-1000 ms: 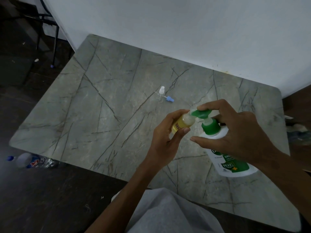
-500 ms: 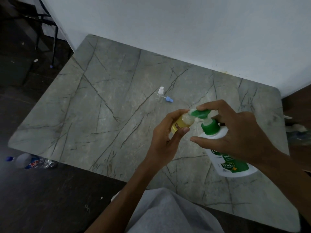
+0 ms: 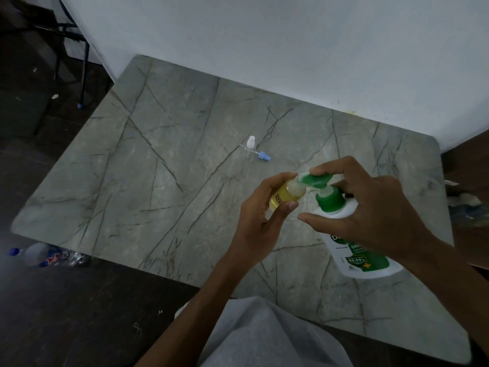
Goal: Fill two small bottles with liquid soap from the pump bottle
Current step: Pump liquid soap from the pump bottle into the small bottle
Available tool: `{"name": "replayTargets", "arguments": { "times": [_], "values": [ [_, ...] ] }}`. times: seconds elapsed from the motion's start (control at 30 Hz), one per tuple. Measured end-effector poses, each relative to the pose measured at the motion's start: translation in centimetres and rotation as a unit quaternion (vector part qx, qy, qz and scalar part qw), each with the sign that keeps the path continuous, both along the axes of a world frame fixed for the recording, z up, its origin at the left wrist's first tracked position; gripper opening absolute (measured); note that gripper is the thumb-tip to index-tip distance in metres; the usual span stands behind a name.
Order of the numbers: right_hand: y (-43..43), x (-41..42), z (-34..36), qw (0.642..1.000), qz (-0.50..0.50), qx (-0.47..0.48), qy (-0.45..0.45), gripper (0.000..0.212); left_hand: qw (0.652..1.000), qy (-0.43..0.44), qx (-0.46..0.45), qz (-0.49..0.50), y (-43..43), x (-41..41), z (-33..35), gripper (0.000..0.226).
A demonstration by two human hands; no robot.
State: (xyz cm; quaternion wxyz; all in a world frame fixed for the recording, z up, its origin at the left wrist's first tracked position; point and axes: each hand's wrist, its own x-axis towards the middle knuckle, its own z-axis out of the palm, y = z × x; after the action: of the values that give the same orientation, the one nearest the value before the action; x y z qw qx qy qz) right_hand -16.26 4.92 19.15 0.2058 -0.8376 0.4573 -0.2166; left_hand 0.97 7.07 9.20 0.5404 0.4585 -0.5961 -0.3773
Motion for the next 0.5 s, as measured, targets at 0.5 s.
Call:
{"name": "replayTargets", "arguments": {
  "times": [0.5],
  "values": [
    [0.13,-0.44,0.03,1.000,0.003,-0.013,0.013,0.060,1.000,0.012,-0.008,-0.004,0.24,-0.39,-0.06,0.035]
  ]
}}
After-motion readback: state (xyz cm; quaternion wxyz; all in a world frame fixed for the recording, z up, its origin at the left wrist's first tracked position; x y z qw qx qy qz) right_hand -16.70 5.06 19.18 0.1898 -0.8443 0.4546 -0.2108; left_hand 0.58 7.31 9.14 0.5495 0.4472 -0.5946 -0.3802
